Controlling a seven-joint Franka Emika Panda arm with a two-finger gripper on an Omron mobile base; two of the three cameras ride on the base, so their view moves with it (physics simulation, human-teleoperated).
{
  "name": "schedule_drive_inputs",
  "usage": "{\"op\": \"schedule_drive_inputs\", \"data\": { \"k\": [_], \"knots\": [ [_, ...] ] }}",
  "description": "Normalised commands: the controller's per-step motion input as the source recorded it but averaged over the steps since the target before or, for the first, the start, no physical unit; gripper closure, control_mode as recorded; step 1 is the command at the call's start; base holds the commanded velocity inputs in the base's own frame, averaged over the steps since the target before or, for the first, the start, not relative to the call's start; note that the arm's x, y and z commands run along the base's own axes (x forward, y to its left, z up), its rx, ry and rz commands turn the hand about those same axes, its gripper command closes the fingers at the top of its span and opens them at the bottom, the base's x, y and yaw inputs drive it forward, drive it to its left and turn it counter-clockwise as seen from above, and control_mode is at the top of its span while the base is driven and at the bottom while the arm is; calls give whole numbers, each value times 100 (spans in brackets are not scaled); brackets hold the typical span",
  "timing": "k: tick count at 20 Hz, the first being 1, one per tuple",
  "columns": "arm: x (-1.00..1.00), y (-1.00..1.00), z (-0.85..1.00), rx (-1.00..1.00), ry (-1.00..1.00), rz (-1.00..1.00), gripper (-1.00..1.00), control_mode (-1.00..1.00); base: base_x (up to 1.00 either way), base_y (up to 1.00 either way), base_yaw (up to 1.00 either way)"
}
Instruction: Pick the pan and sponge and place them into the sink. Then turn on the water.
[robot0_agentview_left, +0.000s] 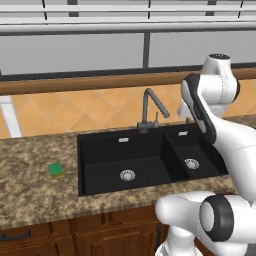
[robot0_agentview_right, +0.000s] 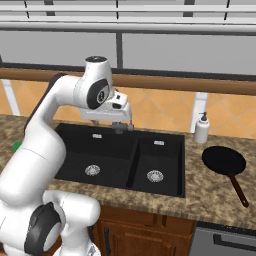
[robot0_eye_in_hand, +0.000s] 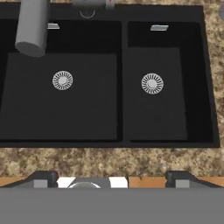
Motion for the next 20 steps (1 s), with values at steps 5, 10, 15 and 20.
{"op": "schedule_drive_inputs", "data": {
  "k": [5,10,15,20],
  "knots": [
    [1,-100,-6,-3,14,-6,-100,-100,0,0,0],
    [1,-100,-19,0,14,-11,-100,-100,0,0,0],
    [2,-100,-47,0,7,-12,-100,-100,0,0,0],
    [0,-100,-66,0,0,-12,-100,-100,0,0,0]
  ]
}}
